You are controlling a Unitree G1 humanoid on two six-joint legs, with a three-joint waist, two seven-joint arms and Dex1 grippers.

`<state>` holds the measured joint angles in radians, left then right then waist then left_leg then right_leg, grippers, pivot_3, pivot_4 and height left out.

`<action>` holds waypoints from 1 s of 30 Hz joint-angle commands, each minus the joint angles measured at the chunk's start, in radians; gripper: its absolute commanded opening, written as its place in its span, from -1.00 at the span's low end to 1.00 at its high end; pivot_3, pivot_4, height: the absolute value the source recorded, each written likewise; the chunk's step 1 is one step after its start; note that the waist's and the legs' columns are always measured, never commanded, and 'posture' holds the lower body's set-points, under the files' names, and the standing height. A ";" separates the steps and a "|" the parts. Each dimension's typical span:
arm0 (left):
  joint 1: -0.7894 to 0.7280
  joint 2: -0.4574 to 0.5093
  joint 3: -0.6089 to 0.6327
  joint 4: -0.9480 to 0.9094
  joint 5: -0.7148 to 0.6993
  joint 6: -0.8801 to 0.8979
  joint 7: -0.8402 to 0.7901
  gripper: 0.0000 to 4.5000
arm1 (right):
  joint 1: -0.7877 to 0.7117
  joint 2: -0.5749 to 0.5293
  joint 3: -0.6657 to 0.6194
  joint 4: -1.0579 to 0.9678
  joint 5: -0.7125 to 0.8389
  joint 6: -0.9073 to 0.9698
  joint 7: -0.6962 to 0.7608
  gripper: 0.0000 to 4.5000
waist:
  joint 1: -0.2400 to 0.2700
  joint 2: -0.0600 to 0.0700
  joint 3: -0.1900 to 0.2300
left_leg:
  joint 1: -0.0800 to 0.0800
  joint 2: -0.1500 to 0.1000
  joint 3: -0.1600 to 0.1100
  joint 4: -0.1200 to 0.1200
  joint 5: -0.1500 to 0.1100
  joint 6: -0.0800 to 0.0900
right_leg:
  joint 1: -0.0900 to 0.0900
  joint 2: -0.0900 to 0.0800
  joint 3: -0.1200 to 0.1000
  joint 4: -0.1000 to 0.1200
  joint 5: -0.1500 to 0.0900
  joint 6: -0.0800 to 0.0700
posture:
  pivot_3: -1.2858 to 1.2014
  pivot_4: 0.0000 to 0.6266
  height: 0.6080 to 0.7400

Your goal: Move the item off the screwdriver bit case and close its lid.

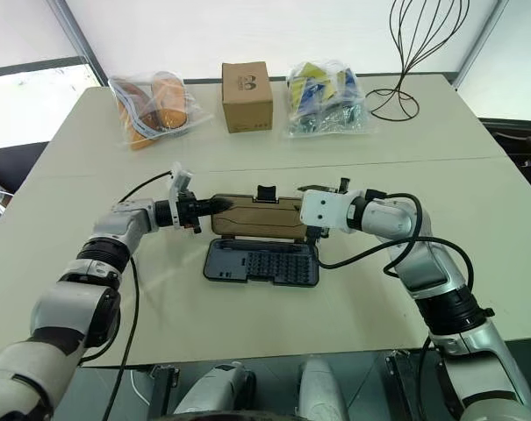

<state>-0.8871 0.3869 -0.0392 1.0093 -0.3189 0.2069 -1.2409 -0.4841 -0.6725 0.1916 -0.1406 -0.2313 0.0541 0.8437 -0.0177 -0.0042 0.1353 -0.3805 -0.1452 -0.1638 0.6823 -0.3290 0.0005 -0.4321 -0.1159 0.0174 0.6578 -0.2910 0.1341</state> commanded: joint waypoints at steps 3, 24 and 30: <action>-0.021 -0.003 0.041 -0.020 0.011 -0.016 -0.023 -1.00 | -0.034 -0.025 -0.103 -0.145 0.105 0.120 0.026 0.99 | 0.001 0.000 0.000 | -0.004 -0.002 0.000 0.001 0.000 0.000 | -0.005 -0.002 0.000 0.006 0.000 0.000 | 0.03 -0.52 1.00; 0.016 0.181 0.076 -0.627 -0.238 0.489 -0.111 -1.00 | 0.109 -0.134 -0.276 -0.547 0.785 0.925 0.016 0.99 | 0.039 -0.002 0.002 | -0.013 -0.002 -0.007 0.014 0.000 0.001 | -0.005 -0.002 -0.002 0.007 0.000 0.000 | 0.03 -0.52 1.00; -0.113 0.027 0.013 -0.310 -0.028 0.133 0.026 -1.00 | 0.194 -0.116 0.025 -0.605 0.659 0.784 -0.012 0.62 | 0.027 -0.001 0.000 | -0.010 -0.004 -0.004 0.015 -0.003 0.005 | -0.001 -0.005 -0.002 0.008 0.000 0.000 | 0.03 -0.52 1.00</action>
<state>-1.0225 0.4311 0.0161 0.6064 -0.4303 0.4647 -1.2490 -0.3085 -0.7722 0.1639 -0.7163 0.4810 0.9072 0.8310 0.0091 -0.0056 0.1354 -0.3905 -0.1498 -0.1675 0.6977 -0.3316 0.0052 -0.4333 -0.1202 0.0154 0.6651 -0.2907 0.1341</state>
